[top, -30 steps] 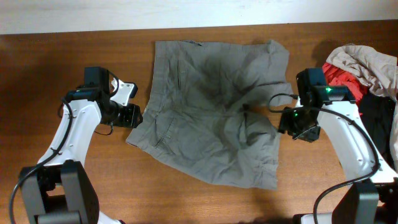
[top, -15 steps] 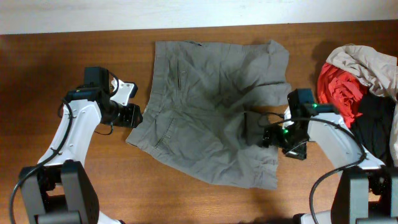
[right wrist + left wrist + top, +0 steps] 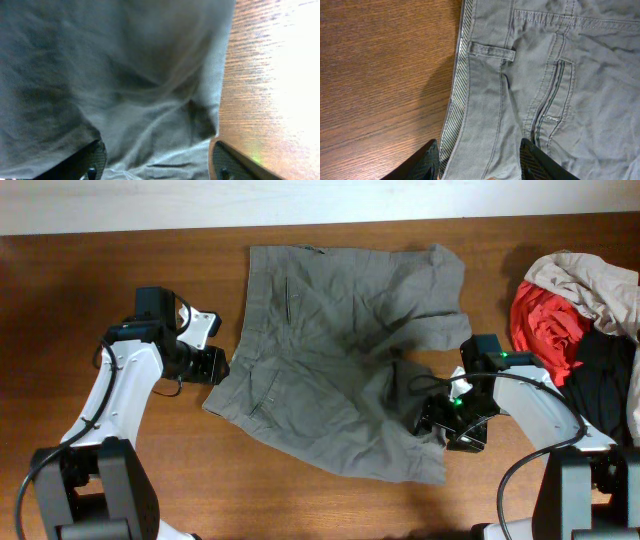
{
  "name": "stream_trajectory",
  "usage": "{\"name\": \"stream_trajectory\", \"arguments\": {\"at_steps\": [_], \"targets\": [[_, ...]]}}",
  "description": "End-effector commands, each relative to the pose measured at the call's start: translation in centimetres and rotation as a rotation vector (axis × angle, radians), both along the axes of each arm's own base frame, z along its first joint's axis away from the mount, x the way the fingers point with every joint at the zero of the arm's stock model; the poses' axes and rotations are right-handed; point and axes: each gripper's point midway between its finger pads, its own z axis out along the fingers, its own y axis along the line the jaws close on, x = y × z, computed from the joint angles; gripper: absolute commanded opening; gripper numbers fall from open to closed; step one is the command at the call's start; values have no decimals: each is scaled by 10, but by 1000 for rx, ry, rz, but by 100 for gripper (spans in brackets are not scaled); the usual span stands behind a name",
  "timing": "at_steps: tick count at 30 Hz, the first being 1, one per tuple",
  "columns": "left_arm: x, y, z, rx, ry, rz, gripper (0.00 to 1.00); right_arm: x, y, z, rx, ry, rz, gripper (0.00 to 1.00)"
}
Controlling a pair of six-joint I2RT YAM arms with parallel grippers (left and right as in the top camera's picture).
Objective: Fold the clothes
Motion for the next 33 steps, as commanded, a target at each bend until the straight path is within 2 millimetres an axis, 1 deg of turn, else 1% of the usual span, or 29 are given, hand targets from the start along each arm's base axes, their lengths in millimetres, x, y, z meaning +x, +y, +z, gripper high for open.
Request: {"name": "stream_trajectory", "arguments": {"at_steps": [1, 3, 4, 5, 6, 8, 10, 12, 15, 20, 22, 23, 24, 25, 26, 28, 31, 32, 33], "targets": [[0, -3, -3, -17, 5, -9, 52, -4, 12, -2, 52, 3, 16, 70], [0, -3, -3, -17, 5, -9, 52, -10, 18, -7, 70, 19, 16, 68], [0, -3, -3, -17, 5, -9, 52, -15, 21, -10, 68, 33, 13, 65], [0, -3, -3, -17, 5, -9, 52, -20, 24, -13, 69, 46, 11, 60], [0, -3, -3, -17, 5, -9, 52, -22, 28, -15, 78, 48, 15, 53], [0, -3, -3, -17, 5, -9, 52, -20, 38, -15, 121, 28, 30, 29], [0, -3, -3, -17, 5, -9, 52, -8, 48, -8, 171, -16, 34, 17], [0, -3, -3, -17, 5, -9, 52, 8, 50, 5, 185, -65, 35, 4], [0, -3, -3, -17, 5, -9, 52, 40, 45, 33, 146, -160, 43, 4], [0, -3, -3, -17, 5, -9, 52, 100, 12, 84, -43, -356, 32, 4], [0, -3, -3, -17, 5, -9, 52, 109, 11, 96, -44, -391, 22, 4], [0, -3, -3, -17, 6, -9, 52, 109, 12, 98, -34, -388, 21, 4], [-1, -3, -3, -18, 8, -9, 52, 105, 14, 98, -22, -373, 23, 5], [-1, -3, -3, -17, 9, -9, 52, 96, 16, 96, -11, -333, 25, 11], [-2, -3, -3, -17, 12, -9, 52, 87, 19, 94, -4, -294, 31, 18], [-2, -3, -3, -17, 12, -9, 52, 65, 22, 90, -11, -204, 50, 39], [-1, -3, -3, -17, 8, -9, 52, 37, 34, 84, -6, -123, 155, 58], [0, -3, -3, -17, 5, -9, 52, 31, 39, 82, -5, -111, 185, 64], [0, -3, -3, -17, 4, -9, 52, 26, 44, 79, -4, -102, 218, 67]]}}
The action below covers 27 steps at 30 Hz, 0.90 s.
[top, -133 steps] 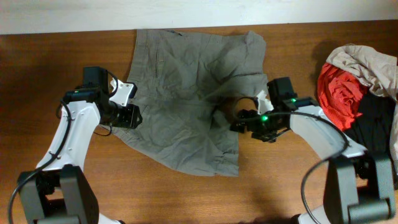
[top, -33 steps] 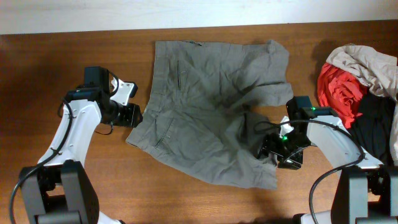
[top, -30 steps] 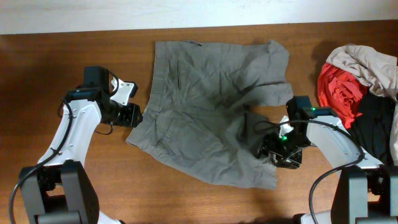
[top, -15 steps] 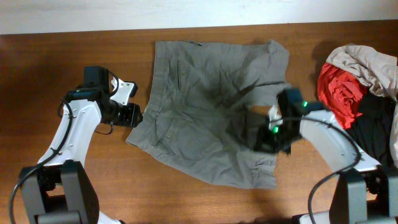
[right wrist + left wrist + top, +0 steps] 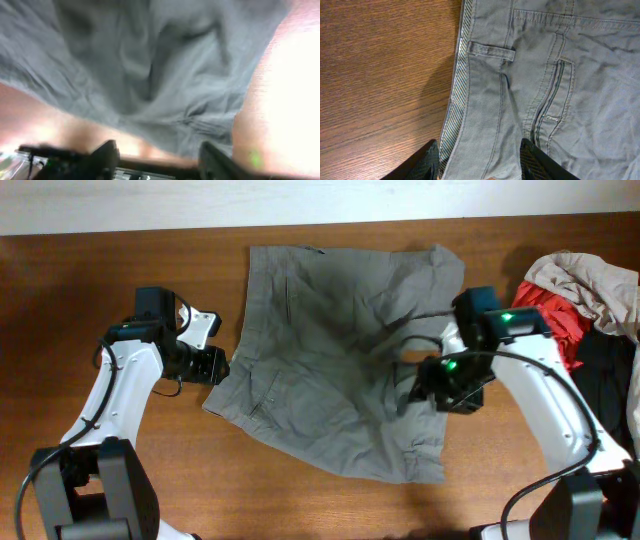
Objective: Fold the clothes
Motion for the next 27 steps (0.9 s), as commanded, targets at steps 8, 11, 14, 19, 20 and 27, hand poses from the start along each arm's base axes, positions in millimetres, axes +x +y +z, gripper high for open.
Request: {"name": "stream_trajectory", "arguments": {"at_steps": [8, 11, 14, 19, 20, 27], "targets": [[1, -3, -3, -16, 1, -9, 52, -27, 17, -53, -290, -40, 195, 96], [1, -3, -3, -16, 1, -9, 52, -26, 12, -72, -341, -71, 166, 97], [1, -3, -3, -16, 0, -9, 52, -27, 14, -92, -320, -94, 162, 80], [1, -3, -3, -16, 0, -9, 52, -28, 27, -95, -241, -109, 224, 14], [1, -3, -3, -16, 0, -9, 52, -26, 29, -92, -230, -117, 239, 10], [1, -3, -3, -17, 0, -9, 52, 22, 22, -8, -283, -244, 249, 4]]}}
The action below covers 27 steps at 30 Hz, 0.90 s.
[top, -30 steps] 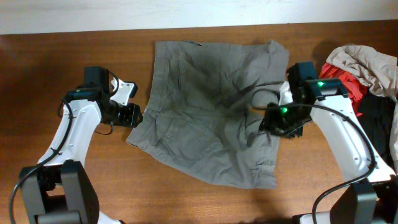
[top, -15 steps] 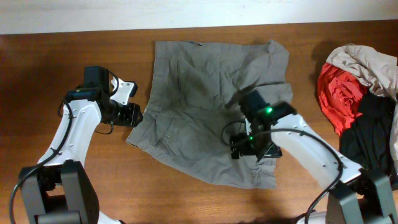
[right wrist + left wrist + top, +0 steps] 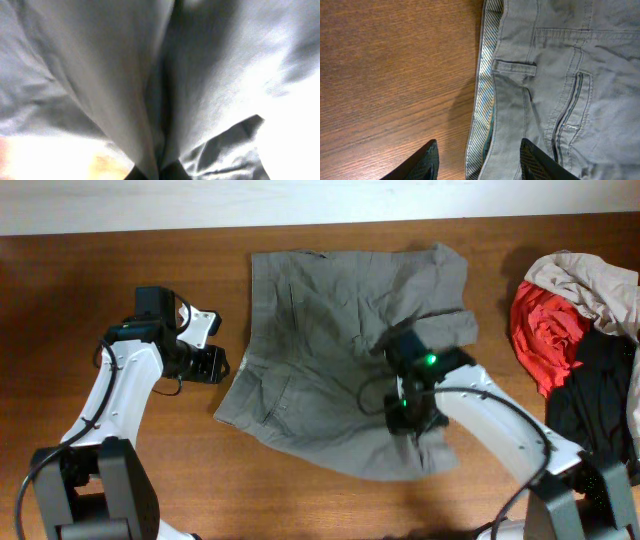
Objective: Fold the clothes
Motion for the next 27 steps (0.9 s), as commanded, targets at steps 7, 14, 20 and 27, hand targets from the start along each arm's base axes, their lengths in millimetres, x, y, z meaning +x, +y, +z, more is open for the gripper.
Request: {"name": "stream_trajectory", "arguments": {"at_steps": [7, 14, 20, 27], "targets": [[-2, -4, -3, -24, 10, -11, 52, 104, -51, 65, -41, -330, -132, 4], [0, -5, -2, -29, 5, -12, 52, 132, -49, 24, 43, -285, -65, 54], [-6, -25, 4, -147, 21, -40, 52, 118, -47, 33, 58, -240, -57, 64], [-43, -51, -12, -153, 151, -106, 51, 102, -48, 60, 64, -235, -57, 68]]}}
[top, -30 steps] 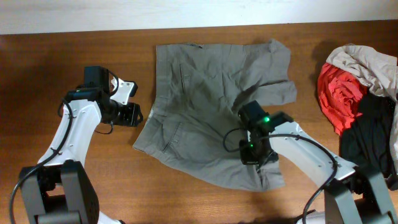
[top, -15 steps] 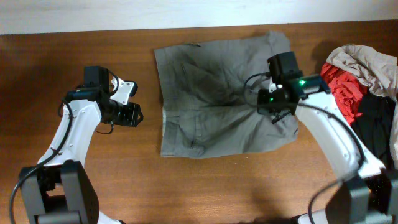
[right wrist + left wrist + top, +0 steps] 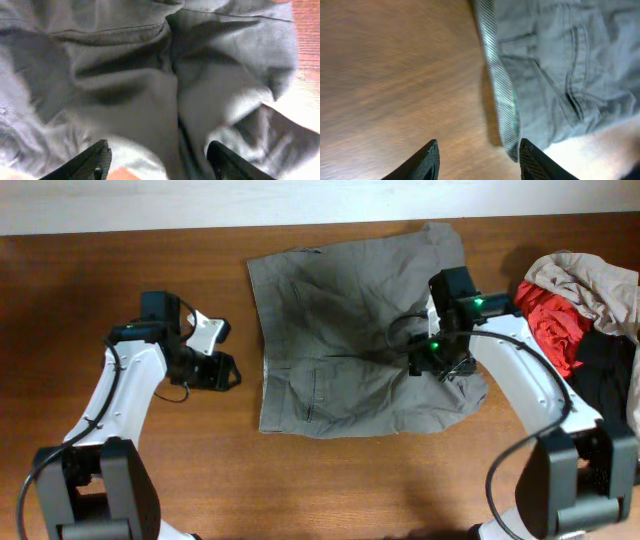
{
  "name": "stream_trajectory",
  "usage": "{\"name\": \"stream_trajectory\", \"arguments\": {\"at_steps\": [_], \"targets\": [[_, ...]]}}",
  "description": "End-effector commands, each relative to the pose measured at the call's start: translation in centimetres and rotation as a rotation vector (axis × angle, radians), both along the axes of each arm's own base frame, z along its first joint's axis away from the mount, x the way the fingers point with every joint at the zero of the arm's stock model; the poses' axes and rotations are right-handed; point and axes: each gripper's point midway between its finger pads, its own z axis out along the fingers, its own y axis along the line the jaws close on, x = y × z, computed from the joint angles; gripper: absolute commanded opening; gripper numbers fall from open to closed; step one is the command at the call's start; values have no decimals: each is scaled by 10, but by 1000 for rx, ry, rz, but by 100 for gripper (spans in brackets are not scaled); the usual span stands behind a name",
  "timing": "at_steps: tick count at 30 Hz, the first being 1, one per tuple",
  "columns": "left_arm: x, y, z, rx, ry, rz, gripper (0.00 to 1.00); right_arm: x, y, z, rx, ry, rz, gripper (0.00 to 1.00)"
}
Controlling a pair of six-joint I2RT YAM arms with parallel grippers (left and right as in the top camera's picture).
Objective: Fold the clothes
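Note:
Grey shorts (image 3: 340, 340) lie spread and crumpled mid-table, with the waistband at the left. The striped inside of the waistband (image 3: 496, 95) shows in the left wrist view. My left gripper (image 3: 227, 370) sits on bare wood just left of that waistband. It is open (image 3: 479, 165), with only wood between its fingers. My right gripper (image 3: 438, 362) hovers over the right side of the shorts. It is open (image 3: 162, 165) above rumpled grey cloth (image 3: 150, 85) and grips nothing.
A pile of other clothes (image 3: 585, 300), beige, red and black, lies at the table's right edge, close to my right arm. A pale wall strip runs along the far edge of the wooden table (image 3: 80, 300).
My right gripper was shut on the cloth low in the middle of the shorts; it is now open, further up and right. The shorts have shifted right, off my left gripper, and their lower edge now lies straight.
At first my left gripper stood open around the waistband and my right was open at the lower right leg. My right gripper then carried cloth at the right side, then low in the middle. Now the shorts lie squarer and further right, and both grippers are open.

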Motion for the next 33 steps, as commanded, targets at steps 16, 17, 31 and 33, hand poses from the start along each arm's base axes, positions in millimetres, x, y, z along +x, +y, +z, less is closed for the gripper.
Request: {"name": "stream_trajectory", "arguments": {"at_steps": [16, 17, 31, 33], "targets": [[-78, -64, -63, 11, 157, -212, 51, -5, 7, 35, 50, -59, 18, 71], [-78, -64, -64, 7, 158, -211, 50, -5, 8, 35, 56, -58, 19, 71], [-30, -74, 24, -108, 39, -150, 1, -16, 0, 43, 56, -44, -2, 71], [-8, -65, 59, -89, -57, -125, 1, -22, -8, 42, 58, -11, -42, 71]]}}
